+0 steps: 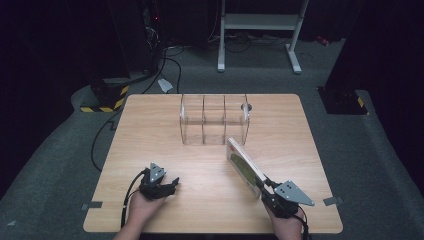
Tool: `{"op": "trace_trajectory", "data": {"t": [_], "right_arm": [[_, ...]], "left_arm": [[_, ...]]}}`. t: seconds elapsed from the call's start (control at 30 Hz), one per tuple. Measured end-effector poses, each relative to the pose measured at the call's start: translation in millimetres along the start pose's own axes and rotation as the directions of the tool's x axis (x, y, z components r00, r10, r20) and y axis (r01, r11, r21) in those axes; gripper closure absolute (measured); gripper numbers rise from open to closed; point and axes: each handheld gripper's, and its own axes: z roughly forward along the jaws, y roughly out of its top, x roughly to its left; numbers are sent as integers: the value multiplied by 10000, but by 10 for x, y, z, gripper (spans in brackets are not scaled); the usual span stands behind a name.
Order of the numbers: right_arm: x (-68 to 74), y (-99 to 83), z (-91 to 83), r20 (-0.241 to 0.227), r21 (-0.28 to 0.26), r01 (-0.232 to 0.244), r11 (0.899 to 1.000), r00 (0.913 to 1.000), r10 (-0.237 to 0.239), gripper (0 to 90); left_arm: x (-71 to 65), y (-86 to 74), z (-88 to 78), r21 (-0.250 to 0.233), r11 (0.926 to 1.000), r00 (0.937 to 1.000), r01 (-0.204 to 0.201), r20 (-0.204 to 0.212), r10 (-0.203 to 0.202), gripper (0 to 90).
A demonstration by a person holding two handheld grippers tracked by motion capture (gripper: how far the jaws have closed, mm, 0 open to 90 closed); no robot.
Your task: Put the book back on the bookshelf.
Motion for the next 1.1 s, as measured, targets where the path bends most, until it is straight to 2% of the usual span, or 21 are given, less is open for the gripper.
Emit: {"op": "trace_trajectory", "data": {"t": [0.17,0.23,0.47,0.53,0.57,0.73,0.83,0.93,1.1], "right_arm": [[-45,-18,-39,325,107,-315,9994,9990,311,744],[-66,-28,-46,392,253,-646,9976,9972,636,736],[-60,90,-5,635,396,-951,9947,9937,924,615],[-54,102,5,682,457,-958,9943,9934,926,622],[-33,121,24,775,483,-855,9952,9936,816,676],[-14,123,50,888,542,-862,9948,9927,812,734],[-1,126,52,933,590,-901,9942,9921,844,747],[58,131,68,1063,625,-518,9967,9933,450,752],[96,142,80,1178,593,-458,9972,9923,386,754]], "left_arm": [[49,-20,-13,-58,9995,9995,317,-17,-317,270],[59,-26,-13,-45,9990,9989,443,139,-443,271],[58,-20,-3,81,9998,9989,198,424,-201,279],[57,-20,-1,93,9997,9987,229,446,-233,280],[58,-20,0,83,9997,9986,245,458,-248,283],[57,-19,4,137,9996,9985,249,478,-255,293],[56,-18,6,167,9996,9986,232,479,-240,299],[51,-18,7,210,9995,9985,215,496,-225,304],[46,-18,6,186,9997,9987,180,466,-188,307]]}}
